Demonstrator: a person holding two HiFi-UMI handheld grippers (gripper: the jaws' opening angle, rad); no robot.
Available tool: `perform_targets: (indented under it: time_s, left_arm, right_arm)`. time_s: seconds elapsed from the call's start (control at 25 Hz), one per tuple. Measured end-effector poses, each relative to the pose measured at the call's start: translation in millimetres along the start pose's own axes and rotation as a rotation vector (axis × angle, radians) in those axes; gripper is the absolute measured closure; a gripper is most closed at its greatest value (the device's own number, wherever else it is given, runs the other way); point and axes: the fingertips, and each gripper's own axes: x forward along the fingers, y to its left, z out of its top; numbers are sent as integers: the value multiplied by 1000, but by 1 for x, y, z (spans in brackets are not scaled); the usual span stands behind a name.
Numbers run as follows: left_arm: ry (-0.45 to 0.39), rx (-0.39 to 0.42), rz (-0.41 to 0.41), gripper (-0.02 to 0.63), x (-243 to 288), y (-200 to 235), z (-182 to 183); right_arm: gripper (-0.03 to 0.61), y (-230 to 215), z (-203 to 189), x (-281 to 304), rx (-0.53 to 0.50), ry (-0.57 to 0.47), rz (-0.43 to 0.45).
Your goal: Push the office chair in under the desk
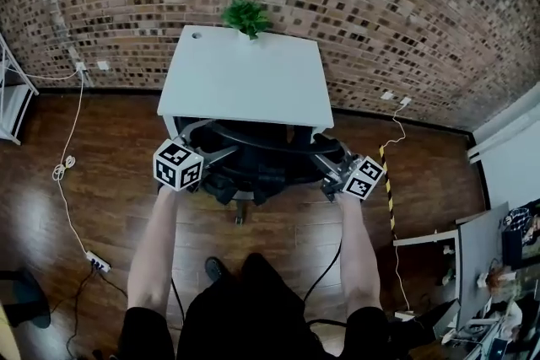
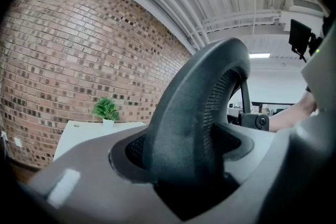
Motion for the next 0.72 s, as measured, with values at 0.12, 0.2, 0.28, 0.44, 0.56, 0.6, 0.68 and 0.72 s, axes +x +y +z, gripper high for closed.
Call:
perform_targets:
  time_s: [0.12,0.2,0.28,0.44,0.56,0.6,0.68,0.72]
  left_arm:
    - [-13,-14,2,74,21,22,-2]
    - [-25,-12,1,77,39,32,-3]
    - [-36,-10,-2,78,52,37,-6]
    - [-49,-51,13,80,59,49,-21]
    - [-57,-33,2,83,71,68,-21]
    - [-56,-29,-2,84,75,74,-19]
    - [-45,-29,-27,84,81,85,-15]
    - [-38,-34,-50,84,82,91,-14]
  right_arm:
    - [373,-35,-9,10,4,13,-2]
    - [371,-57,-11,10,-3,12,0]
    - [370,-69,-12,9,-16,12,3]
    - [370,-77,-22,15,-46,24,5]
    - [370,-92,-23,27,-72,4,6]
    - [370,-96,-20,30,-74,-3,6]
    - [371,-97,-11,38,-78,-18,-6]
    - [371,-95,-8,43,-85,-27,-19]
